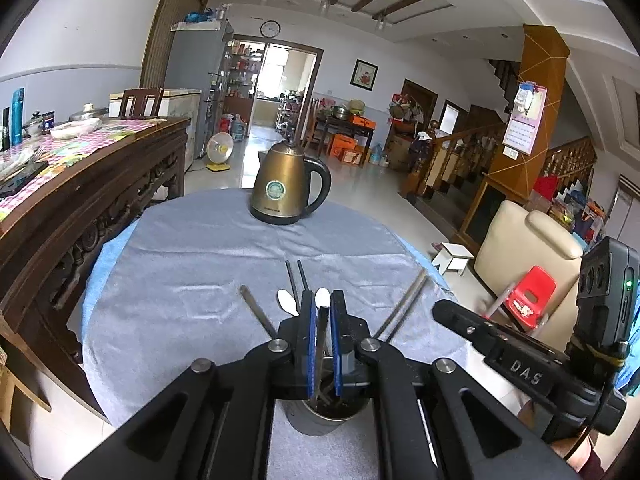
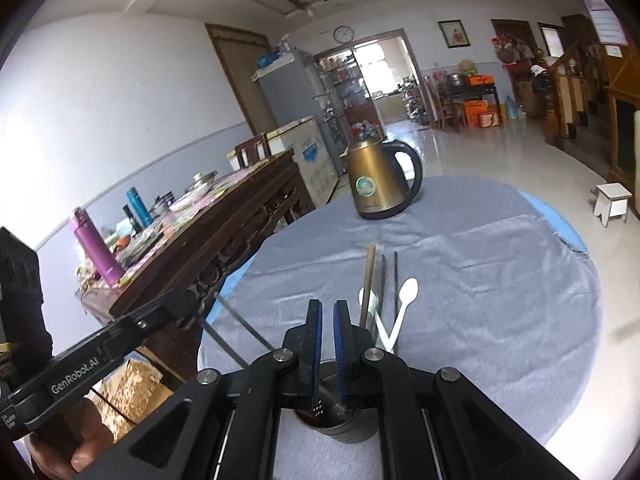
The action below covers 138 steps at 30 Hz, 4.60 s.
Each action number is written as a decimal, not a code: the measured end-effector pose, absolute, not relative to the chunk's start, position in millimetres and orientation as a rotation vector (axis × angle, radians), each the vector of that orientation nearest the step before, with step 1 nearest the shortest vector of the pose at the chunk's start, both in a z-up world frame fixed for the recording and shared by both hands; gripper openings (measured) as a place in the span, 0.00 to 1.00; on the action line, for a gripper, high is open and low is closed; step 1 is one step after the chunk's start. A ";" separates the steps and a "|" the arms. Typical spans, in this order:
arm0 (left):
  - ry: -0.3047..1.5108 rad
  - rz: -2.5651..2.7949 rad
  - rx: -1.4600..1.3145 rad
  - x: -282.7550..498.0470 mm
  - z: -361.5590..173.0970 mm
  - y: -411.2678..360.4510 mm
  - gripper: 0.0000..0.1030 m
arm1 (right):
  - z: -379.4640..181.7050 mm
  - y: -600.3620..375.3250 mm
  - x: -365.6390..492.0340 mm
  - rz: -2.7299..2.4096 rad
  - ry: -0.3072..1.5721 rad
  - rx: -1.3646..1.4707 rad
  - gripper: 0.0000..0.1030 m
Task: Organize utensils
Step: 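Lower both chopsticks into the metal cup and open the tools, then grasp a white spoon with the left tool while the right tool grasps another, then lift both white spoons and carry them above the metal cup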
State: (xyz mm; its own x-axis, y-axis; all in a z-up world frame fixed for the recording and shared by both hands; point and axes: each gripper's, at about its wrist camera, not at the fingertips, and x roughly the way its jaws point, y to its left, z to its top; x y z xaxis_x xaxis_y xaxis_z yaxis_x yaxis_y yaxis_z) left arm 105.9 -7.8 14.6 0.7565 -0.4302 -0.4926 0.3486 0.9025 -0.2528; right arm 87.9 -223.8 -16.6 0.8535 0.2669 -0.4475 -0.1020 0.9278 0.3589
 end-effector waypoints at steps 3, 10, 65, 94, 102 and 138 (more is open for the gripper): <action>0.553 -0.404 -0.157 103.9 17.1 -1.3 0.22 | -16.6 -231.7 84.2 0.190 0.502 0.360 0.21; 0.522 -0.348 -0.185 104.8 21.3 19.6 0.33 | -19.4 -253.2 81.4 0.144 0.492 0.416 0.22; 1.085 -0.628 -0.269 392.1 -184.6 -60.7 0.46 | -215.9 -300.4 379.1 0.231 0.991 0.628 0.15; 0.885 -0.400 -0.325 338.3 -122.5 23.2 0.02 | -121.1 -338.2 226.0 0.008 0.598 0.532 0.03; 0.763 -0.240 -0.390 282.1 -95.9 90.0 0.02 | -84.2 -330.9 168.0 -0.062 0.453 0.461 0.03; 0.254 -0.306 -0.094 100.9 -14.8 -6.6 0.02 | -71.2 -175.3 88.0 -0.150 0.072 -0.002 0.03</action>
State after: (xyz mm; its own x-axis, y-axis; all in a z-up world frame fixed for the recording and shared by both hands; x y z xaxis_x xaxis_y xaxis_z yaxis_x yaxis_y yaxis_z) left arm 100.9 -6.6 -14.8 0.9219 -0.3096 -0.2329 0.2861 0.9494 -0.1296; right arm 88.0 -175.3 -71.2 0.9862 -0.1490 -0.0717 0.1489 0.9888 -0.0074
